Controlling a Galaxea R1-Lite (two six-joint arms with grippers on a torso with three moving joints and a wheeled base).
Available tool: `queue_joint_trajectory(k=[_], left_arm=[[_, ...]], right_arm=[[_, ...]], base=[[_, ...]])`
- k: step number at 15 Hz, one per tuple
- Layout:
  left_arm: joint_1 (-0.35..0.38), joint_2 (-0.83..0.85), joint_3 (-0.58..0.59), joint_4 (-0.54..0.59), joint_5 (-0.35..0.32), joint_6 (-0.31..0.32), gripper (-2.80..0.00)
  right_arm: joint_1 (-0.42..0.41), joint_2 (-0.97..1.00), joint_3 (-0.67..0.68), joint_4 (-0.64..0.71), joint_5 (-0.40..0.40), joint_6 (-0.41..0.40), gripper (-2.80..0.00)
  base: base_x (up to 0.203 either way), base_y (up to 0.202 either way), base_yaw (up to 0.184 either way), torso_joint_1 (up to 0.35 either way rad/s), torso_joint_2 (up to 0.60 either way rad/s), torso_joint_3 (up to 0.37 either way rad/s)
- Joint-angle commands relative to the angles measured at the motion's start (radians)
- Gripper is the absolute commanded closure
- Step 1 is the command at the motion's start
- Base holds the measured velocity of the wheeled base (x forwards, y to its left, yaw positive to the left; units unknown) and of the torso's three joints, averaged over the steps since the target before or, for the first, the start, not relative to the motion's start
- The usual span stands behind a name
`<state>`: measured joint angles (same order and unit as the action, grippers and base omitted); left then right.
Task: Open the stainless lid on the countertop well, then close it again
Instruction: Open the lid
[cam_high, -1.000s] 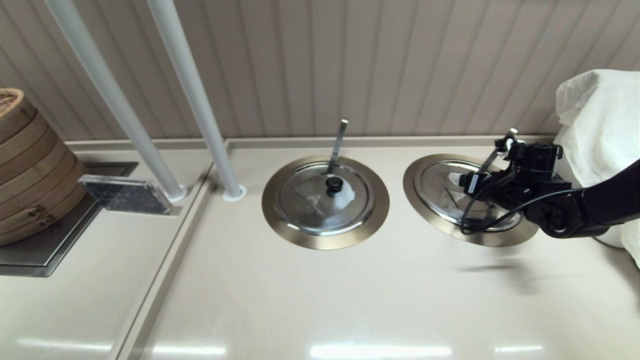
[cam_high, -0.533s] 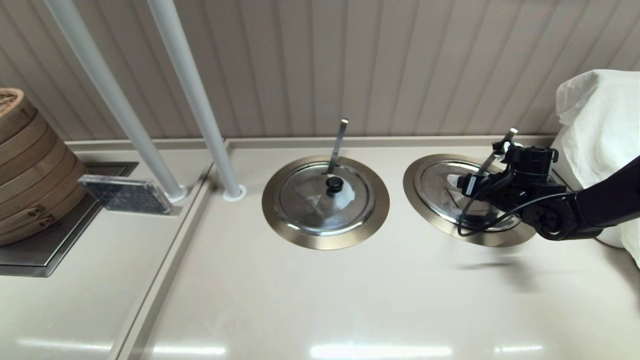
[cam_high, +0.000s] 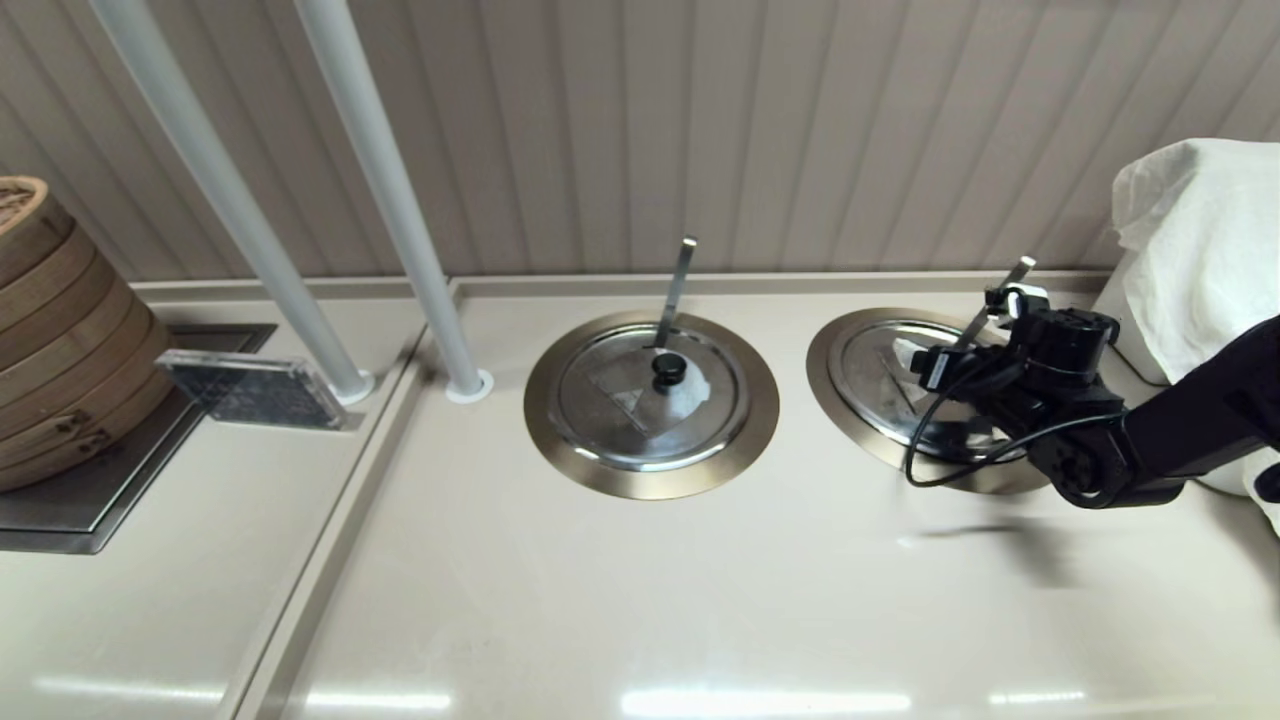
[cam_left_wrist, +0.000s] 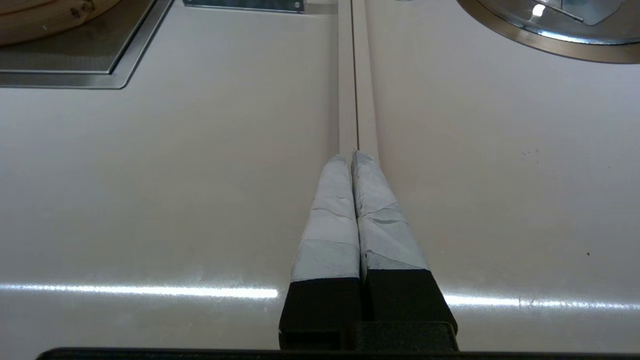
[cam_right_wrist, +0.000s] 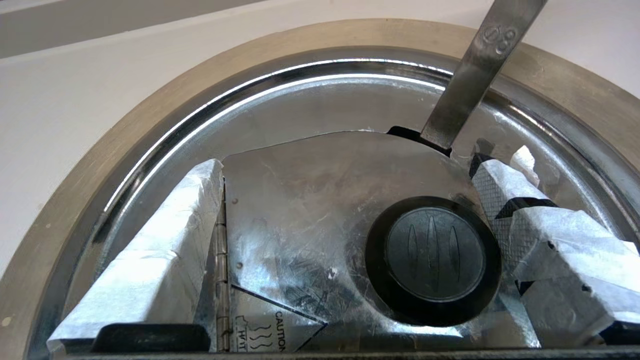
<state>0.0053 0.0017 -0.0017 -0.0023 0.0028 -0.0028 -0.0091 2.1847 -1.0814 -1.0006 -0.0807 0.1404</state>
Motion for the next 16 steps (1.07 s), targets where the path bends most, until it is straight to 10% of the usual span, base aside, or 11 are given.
queue_joint_trajectory(k=[1, 16], left_arm=[[0.001, 0.000, 0.000, -0.001, 0.000, 0.000, 0.00], [0.001, 0.000, 0.000, -0.001, 0.000, 0.000, 0.00]], right_arm=[[-0.002, 0.029, 0.008, -0.017, -0.001, -0.001, -2.80], [0.000, 0.004, 0.024, -0.058, 0.002, 0.007, -2.80]], base=[[0.000, 0.000, 0.000, 0.000, 0.00, 0.000], [0.000, 0.000, 0.000, 0.000, 0.00, 0.000]])
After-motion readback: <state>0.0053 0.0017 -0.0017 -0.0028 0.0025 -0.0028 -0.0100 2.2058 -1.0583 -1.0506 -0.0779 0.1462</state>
